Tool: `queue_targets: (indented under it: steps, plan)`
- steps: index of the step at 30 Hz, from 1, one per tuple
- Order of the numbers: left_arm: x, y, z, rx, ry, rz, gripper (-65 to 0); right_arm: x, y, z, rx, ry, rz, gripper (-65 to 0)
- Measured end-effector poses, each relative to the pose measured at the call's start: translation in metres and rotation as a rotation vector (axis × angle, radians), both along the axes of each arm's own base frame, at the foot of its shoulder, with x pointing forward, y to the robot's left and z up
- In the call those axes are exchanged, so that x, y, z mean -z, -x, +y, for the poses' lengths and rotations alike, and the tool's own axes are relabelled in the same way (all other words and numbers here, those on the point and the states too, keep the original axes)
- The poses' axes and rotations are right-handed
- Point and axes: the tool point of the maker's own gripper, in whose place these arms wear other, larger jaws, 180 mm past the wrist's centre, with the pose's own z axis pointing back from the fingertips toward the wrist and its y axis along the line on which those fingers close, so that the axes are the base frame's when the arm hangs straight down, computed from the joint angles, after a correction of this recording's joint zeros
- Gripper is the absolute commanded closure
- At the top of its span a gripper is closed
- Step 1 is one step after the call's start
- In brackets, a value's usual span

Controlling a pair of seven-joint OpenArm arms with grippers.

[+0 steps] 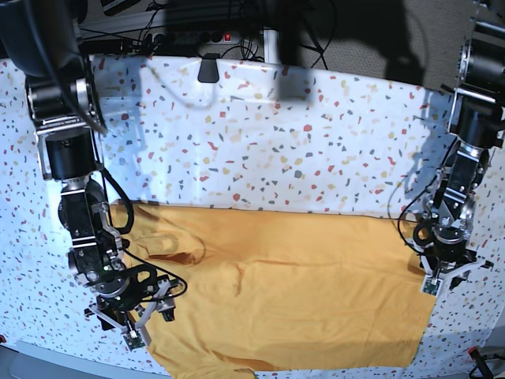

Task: Fold the T-shirt properly
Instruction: 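Open both grippers and regrasp the folded edge of the shirt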

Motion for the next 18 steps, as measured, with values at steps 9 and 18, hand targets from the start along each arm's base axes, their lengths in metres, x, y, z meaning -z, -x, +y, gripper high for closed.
queue_targets:
  steps: [9,18]
  plan:
    - [-0.038,-0.032,-0.022,0.110,0.075,-0.045,-18.3,0.010,0.004,-0.005,0.020,0.018,0.057,-42.6]
    - [-0.026,-0.036,-0.015,0.107,0.116,0.027,-18.3,0.014,0.006,-0.007,0.030,0.024,0.084,-42.6]
